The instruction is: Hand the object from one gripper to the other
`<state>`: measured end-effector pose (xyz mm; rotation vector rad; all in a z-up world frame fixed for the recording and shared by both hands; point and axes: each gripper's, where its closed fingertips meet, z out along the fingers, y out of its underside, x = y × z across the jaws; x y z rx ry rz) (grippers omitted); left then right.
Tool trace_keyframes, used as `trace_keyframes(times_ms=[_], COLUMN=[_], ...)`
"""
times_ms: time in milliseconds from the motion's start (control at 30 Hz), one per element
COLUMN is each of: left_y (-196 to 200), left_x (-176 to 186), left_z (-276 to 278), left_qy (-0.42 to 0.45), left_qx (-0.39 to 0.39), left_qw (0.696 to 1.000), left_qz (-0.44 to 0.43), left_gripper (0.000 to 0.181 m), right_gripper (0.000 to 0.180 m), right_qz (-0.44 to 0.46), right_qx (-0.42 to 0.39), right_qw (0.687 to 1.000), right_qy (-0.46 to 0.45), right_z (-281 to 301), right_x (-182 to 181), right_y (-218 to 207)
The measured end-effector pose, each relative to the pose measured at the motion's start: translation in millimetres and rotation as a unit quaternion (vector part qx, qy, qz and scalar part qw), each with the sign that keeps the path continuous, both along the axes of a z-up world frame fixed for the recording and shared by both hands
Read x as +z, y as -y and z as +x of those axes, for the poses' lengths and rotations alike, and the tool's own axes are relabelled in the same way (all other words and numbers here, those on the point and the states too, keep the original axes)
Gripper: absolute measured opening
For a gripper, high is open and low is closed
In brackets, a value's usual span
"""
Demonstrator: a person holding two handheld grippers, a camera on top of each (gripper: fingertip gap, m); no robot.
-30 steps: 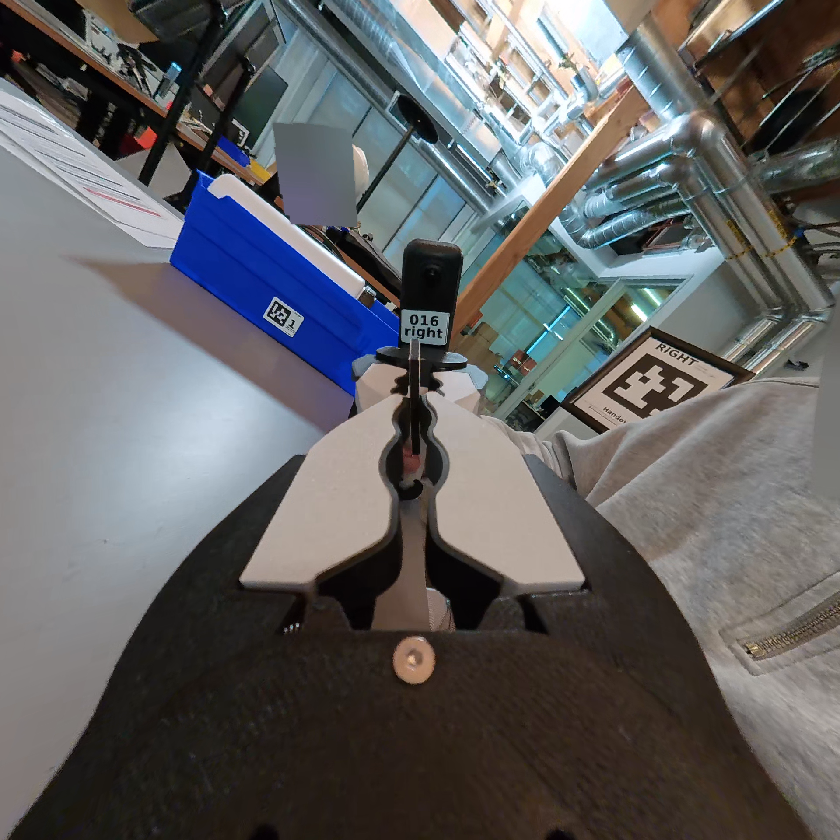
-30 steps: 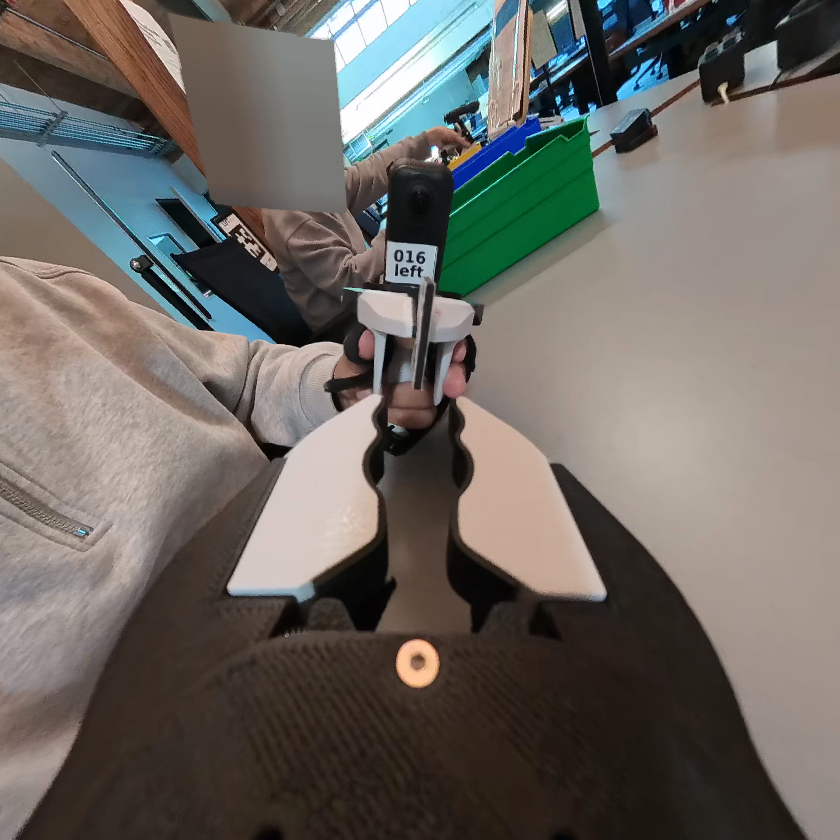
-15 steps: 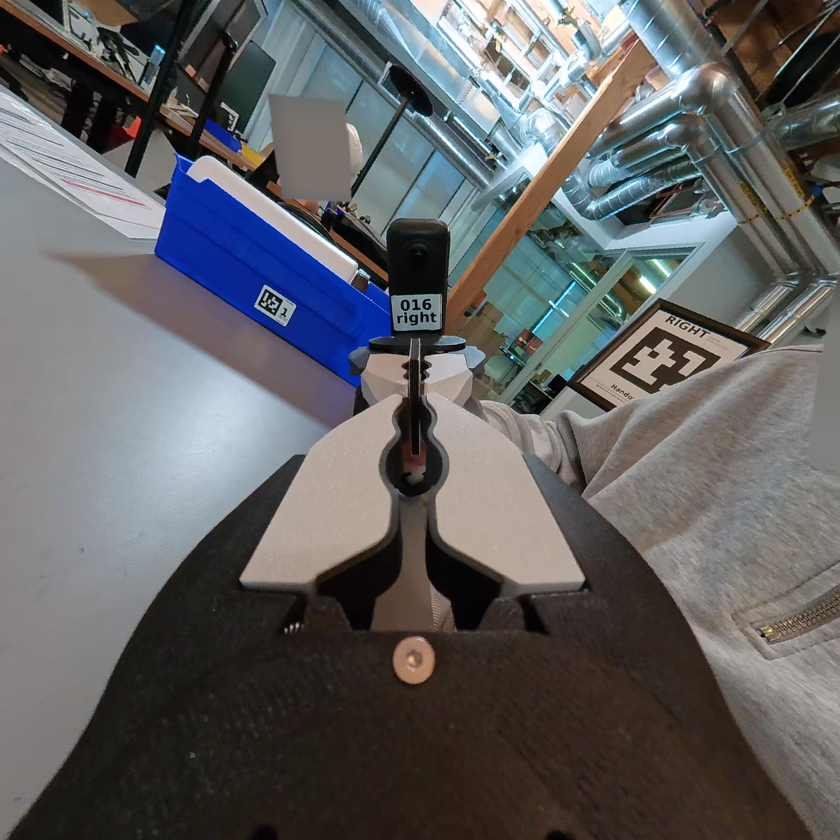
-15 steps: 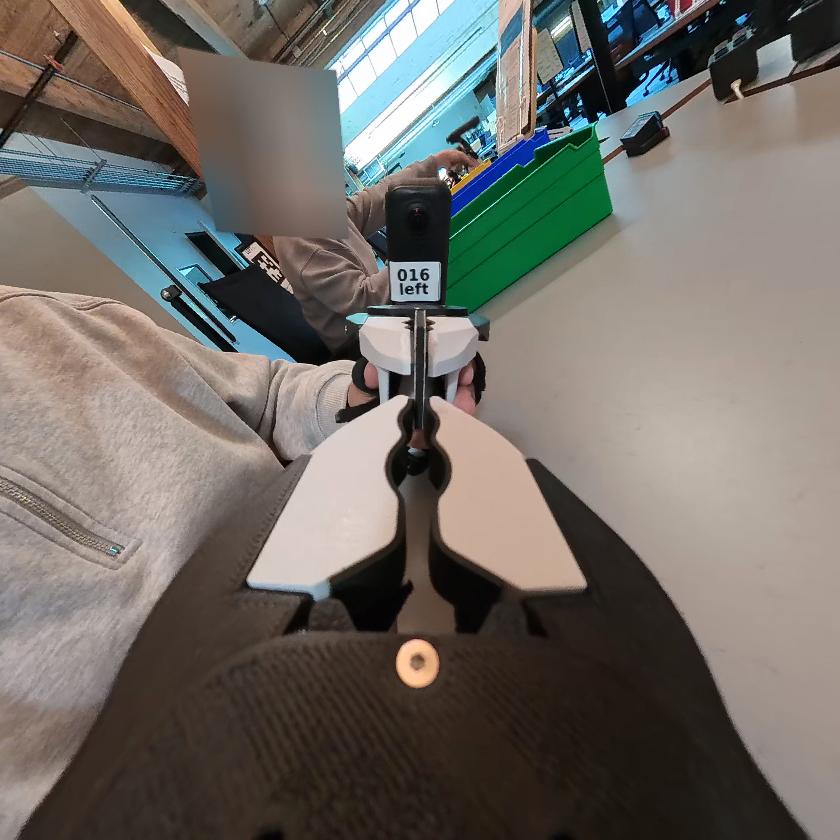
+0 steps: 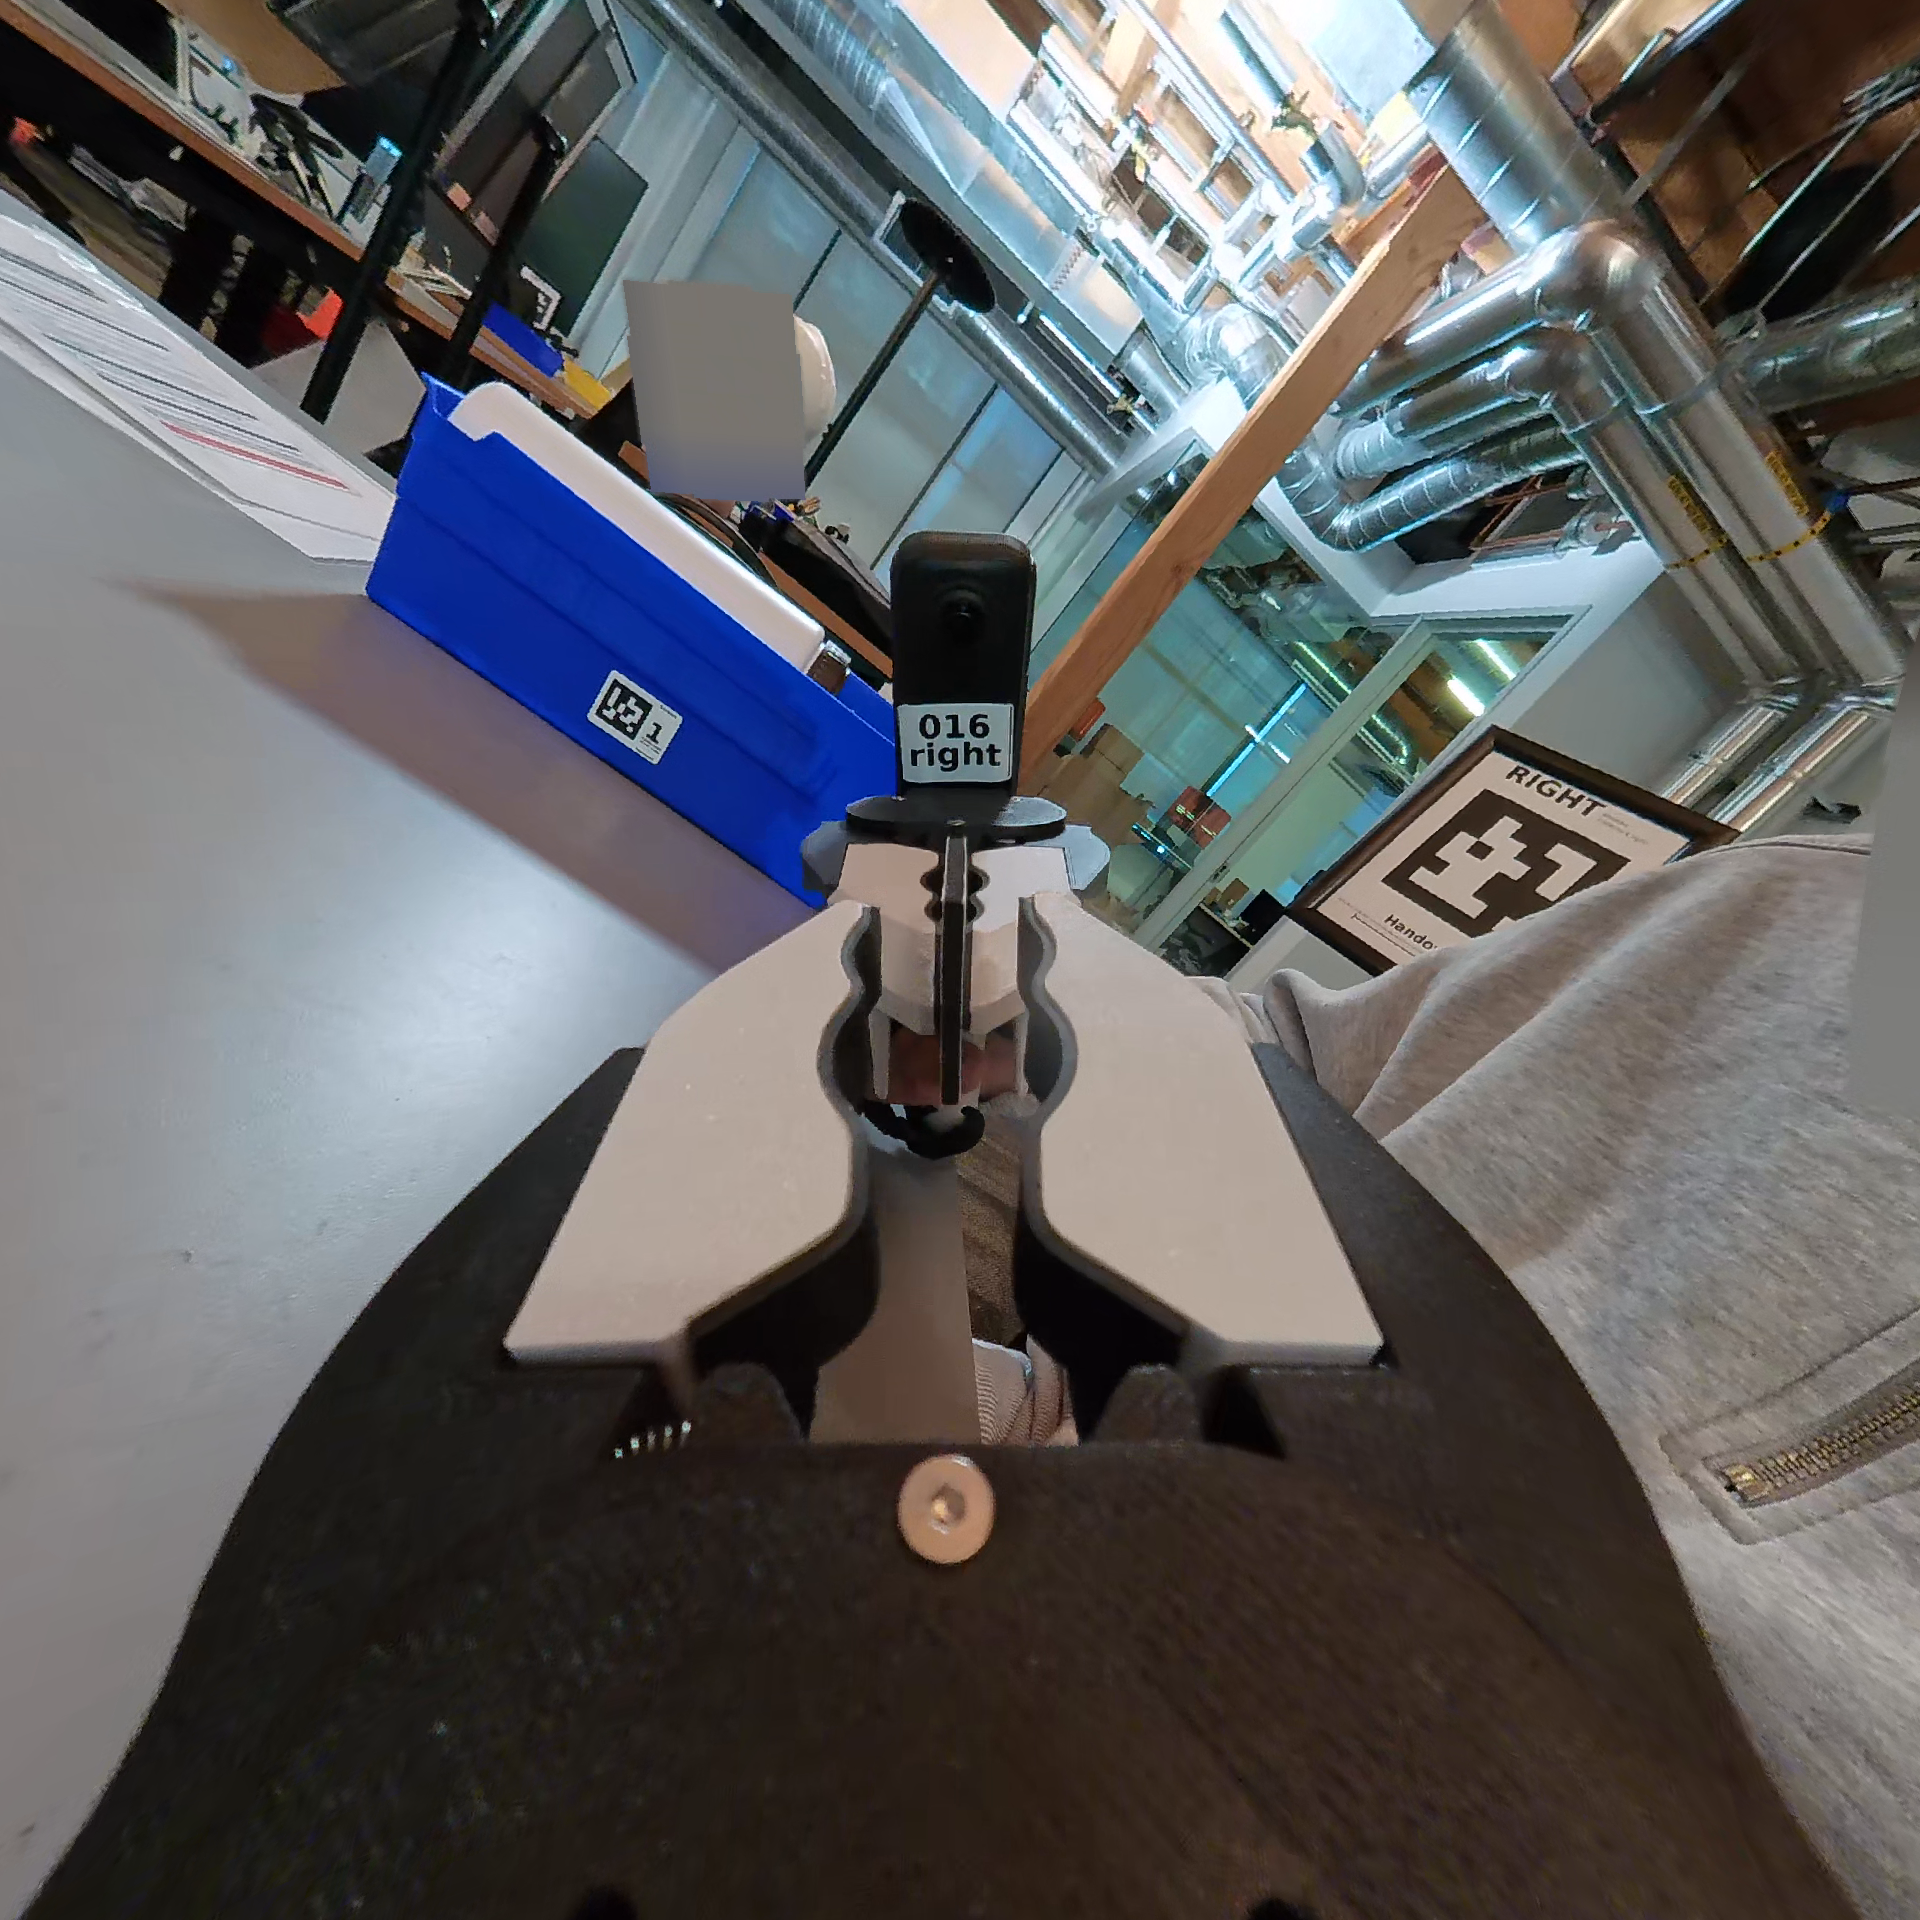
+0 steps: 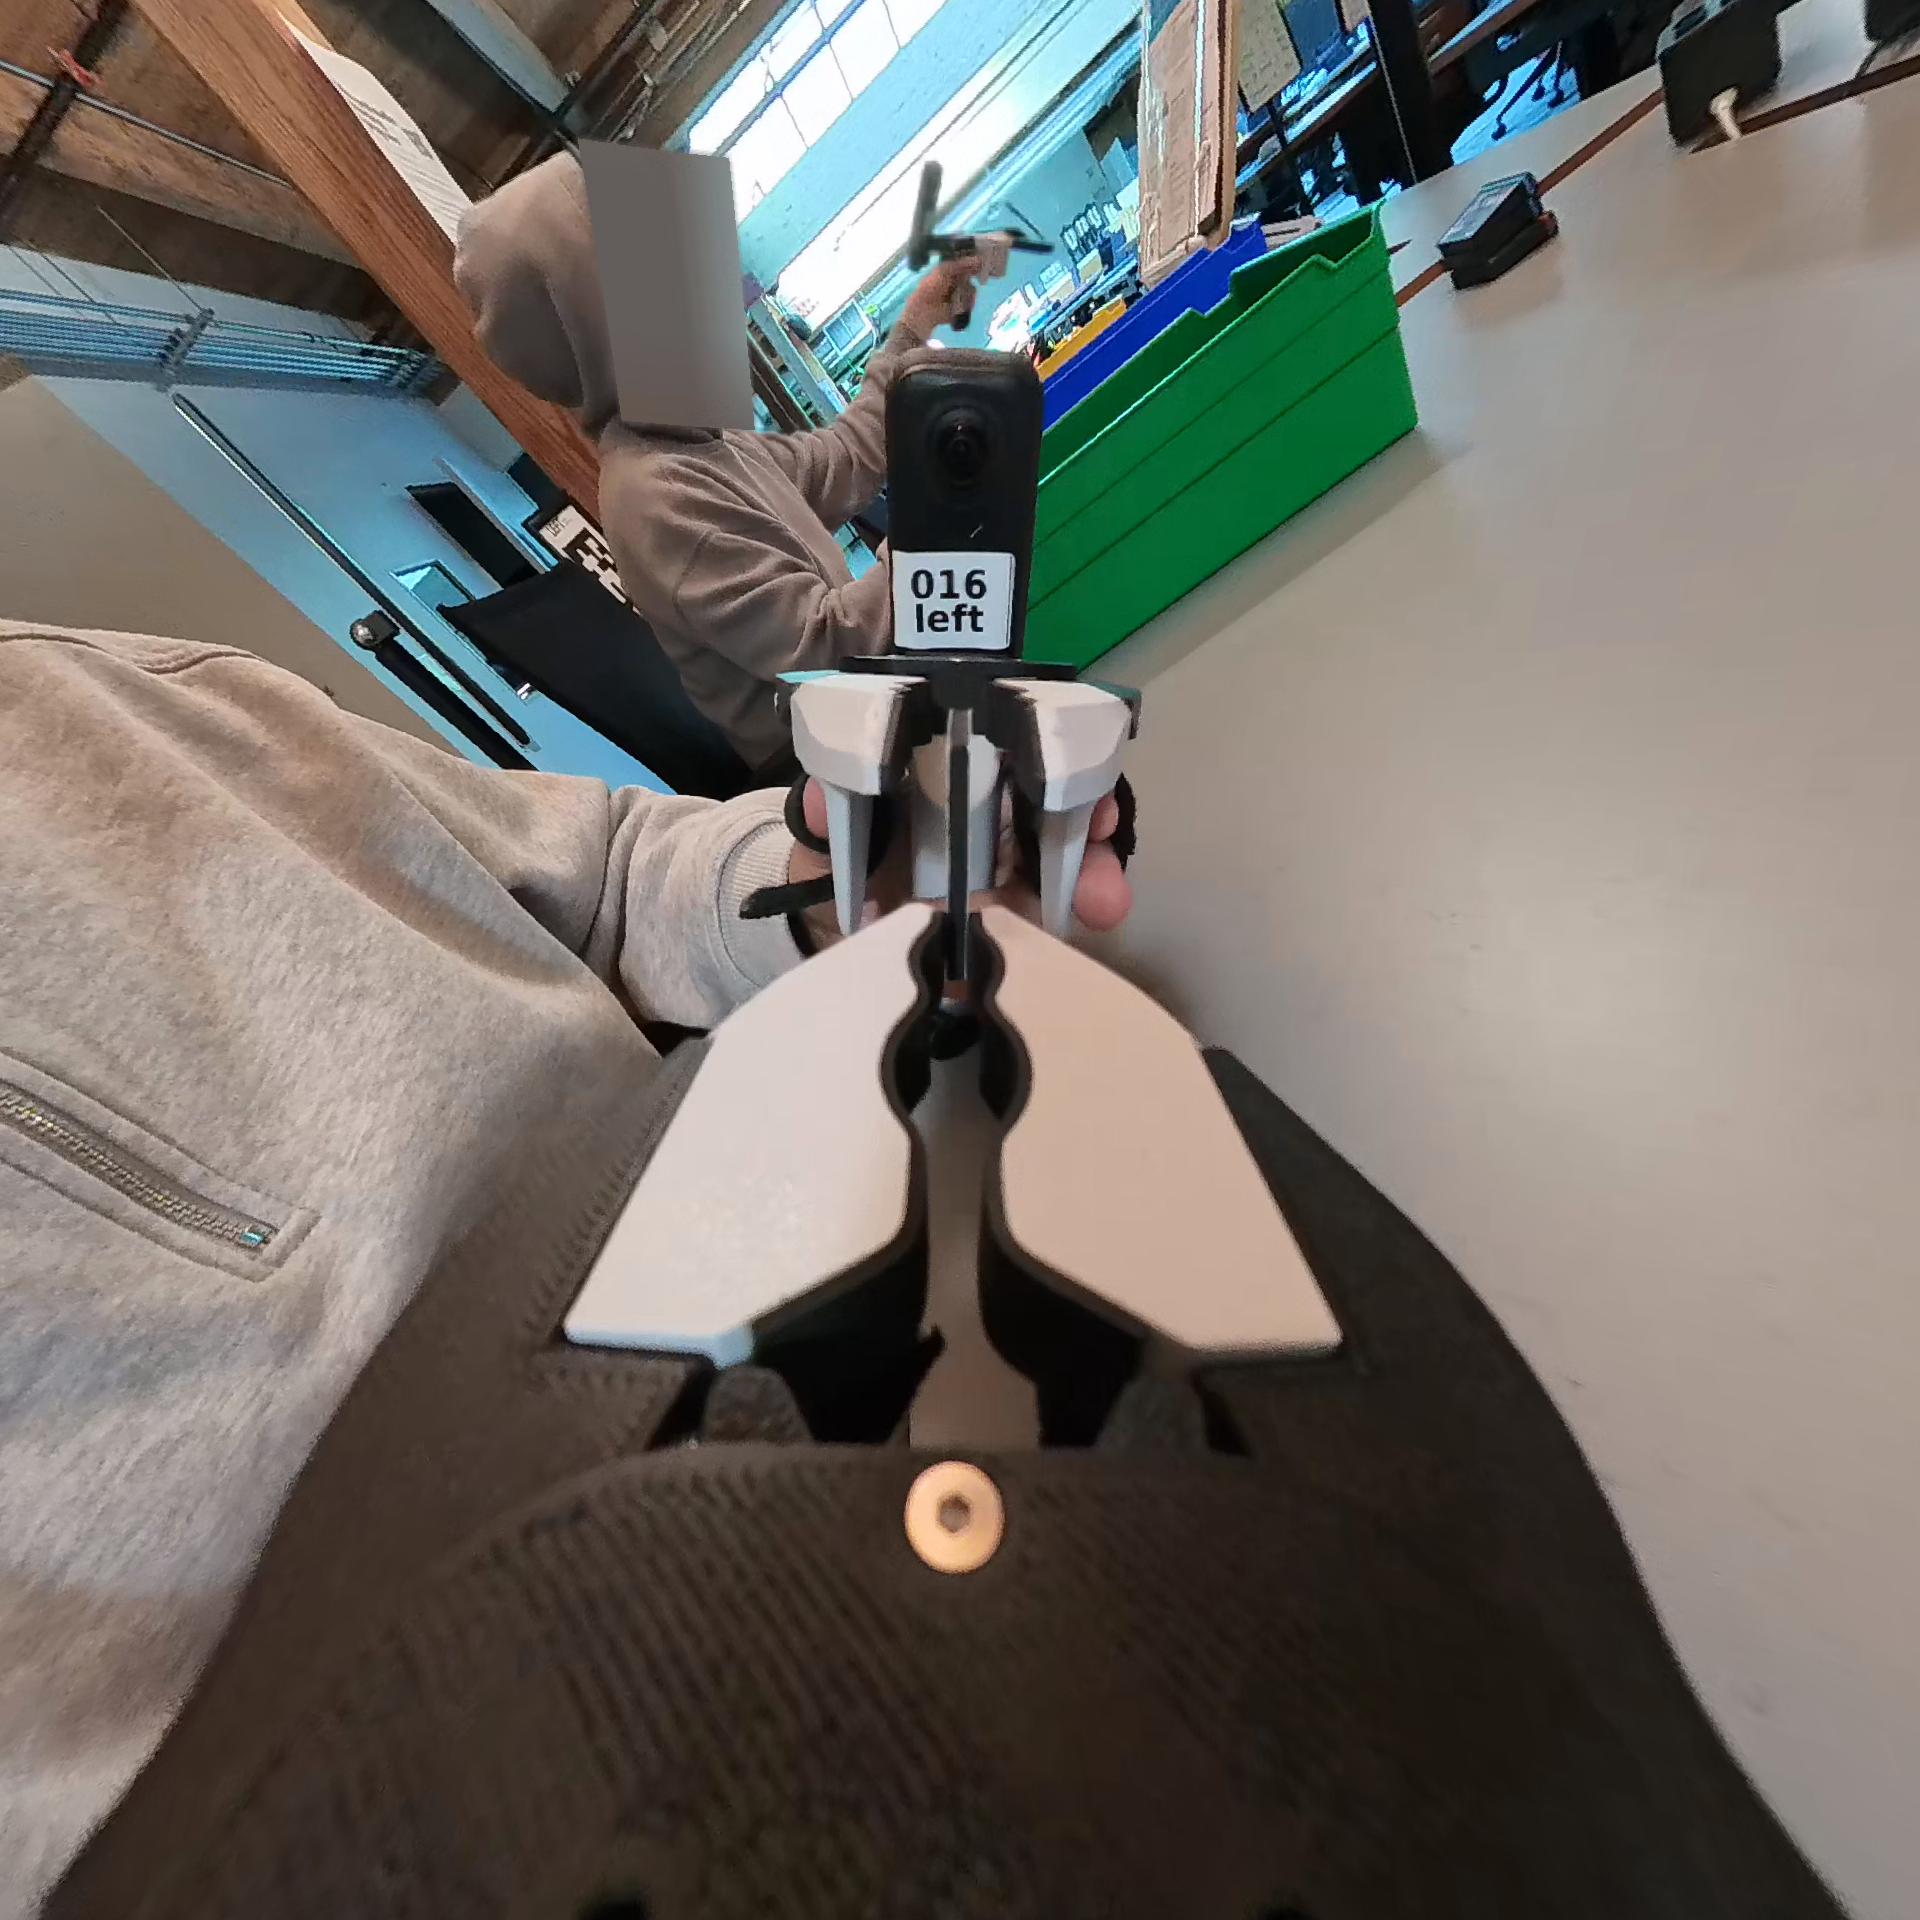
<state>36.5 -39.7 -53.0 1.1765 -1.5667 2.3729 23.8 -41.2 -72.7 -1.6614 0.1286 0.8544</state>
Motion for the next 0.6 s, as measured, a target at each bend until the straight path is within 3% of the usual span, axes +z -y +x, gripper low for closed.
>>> trace_keyframes(times_ms=[233,433,600], left_y=[0,0,-5], left_x=[0,0,0], left_z=[-1,-1,1], left_qy=[0.005,0.005,-0.014], left_qx=[-0.001,0.001,0.001], left_qw=[1.000,1.000,1.000], left_qz=[0.009,0.015,-0.010], left_gripper=[0.004,0.003,0.003], right_gripper=[0.004,0.004,0.031], right_qz=[-0.002,0.003,0.026], right_qx=[0.002,0.002,-0.033], right_qw=[1.000,1.000,0.998], right_qy=[0.002,-0.003,0.040], right_z=[-1,-1,11], right_x=[-1,-1,3], right_y=[0,-1,-1])
